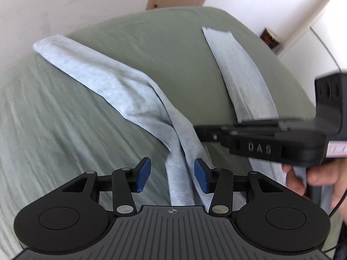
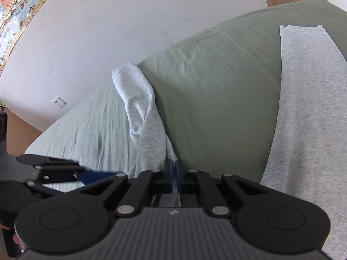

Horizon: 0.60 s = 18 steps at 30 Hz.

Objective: Fold clothes
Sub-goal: 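Grasp the folded leg with the right gripper while the left gripper grasps it too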

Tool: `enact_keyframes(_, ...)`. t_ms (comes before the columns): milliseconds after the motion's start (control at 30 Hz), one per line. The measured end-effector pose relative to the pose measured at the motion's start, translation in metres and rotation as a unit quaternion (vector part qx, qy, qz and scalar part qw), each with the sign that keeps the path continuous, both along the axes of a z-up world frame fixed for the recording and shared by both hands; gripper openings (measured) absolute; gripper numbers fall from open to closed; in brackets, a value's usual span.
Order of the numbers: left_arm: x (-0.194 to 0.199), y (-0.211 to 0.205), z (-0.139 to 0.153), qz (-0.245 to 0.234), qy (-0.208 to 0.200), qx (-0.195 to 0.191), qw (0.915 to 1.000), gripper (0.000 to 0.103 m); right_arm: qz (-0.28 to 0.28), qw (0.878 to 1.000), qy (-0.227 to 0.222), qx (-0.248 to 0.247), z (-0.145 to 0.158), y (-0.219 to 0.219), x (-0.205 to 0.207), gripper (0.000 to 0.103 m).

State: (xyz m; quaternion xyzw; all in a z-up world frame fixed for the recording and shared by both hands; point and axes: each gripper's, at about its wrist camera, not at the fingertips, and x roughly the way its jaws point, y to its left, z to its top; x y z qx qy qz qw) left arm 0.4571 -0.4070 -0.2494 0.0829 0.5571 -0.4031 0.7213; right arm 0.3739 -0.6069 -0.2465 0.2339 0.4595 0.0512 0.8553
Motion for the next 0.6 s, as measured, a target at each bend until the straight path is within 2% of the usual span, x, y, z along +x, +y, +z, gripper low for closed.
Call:
enact_keyframes(333,0.001,0.023,0.017,-0.001,-0.007,-0.013,0.9999,0.003,0.005,1.000,0.001,0.004,0.001,-0.002,0.004,0.004)
enact_keyframes(433,-0.001,0.033,0.017,0.012,-0.008,-0.005,0.9999,0.003,0.002,1.000,0.002,-0.020,0.004,0.000,0.004,0.003)
enact_keyframes(600,-0.004,0.054,0.017,0.038,0.000,0.001,0.9993,0.003,-0.006,0.999,0.014,-0.030,0.000,-0.007,0.004,0.000)
